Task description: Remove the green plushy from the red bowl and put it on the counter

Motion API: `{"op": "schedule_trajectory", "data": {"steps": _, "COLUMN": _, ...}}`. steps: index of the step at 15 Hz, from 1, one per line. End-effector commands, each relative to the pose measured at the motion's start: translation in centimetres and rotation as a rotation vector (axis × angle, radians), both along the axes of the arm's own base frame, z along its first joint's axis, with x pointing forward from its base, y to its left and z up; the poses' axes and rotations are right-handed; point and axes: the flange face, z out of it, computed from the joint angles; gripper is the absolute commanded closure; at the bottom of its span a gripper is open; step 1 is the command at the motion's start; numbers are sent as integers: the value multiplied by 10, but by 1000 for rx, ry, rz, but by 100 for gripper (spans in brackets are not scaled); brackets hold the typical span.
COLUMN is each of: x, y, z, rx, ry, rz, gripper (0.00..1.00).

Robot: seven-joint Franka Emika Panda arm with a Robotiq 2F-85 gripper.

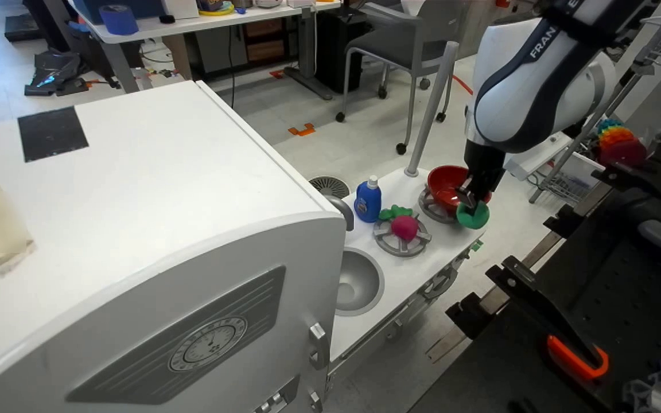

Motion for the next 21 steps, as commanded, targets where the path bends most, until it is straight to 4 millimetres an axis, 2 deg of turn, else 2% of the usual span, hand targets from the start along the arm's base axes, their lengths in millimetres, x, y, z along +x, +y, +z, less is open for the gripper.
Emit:
{"op": "schedule_trajectory", "data": {"steps": 1, "x": 20, "y": -14, "z": -32, "rx": 0, "ry": -50, "rz": 47, "gripper": 95}}
{"op": "schedule_trajectory", "data": {"steps": 3, "x": 23, "y": -14, "z": -51, "rx": -8, "ry": -60, "rz": 59, "gripper": 95}}
{"op": "schedule_trajectory", "data": {"steps": 9, "x": 12, "y": -3, "z": -107, "rx": -19, "ry": -46, "rz": 107, "gripper": 95}}
{"op": "schedule_trajectory", "data": {"steps": 12, "x": 17, "y": -4, "z": -110, "rx": -25, "ry": -55, "rz": 116, "gripper": 95}}
{"op": "schedule_trajectory", "data": {"steps": 13, "x": 17, "y": -3, "z": -110, "rx": -25, "ry": -58, "rz": 117, "gripper": 81}}
{"op": "schedule_trajectory", "data": {"steps": 14, "x": 18, "y": -2, "z": -109, "rx": -26, "ry": -60, "rz": 119, "gripper": 56}}
{"op": "schedule_trajectory", "data": {"steps": 15, "x": 17, "y": -1, "z": -109, "rx": -24, "ry": -58, "rz": 119, "gripper": 56}}
{"op": "schedule_trajectory", "data": {"steps": 21, "x": 3, "y": 21, "z": -100, "rx": -10, "ry": -15, "rz": 127, "gripper": 13}}
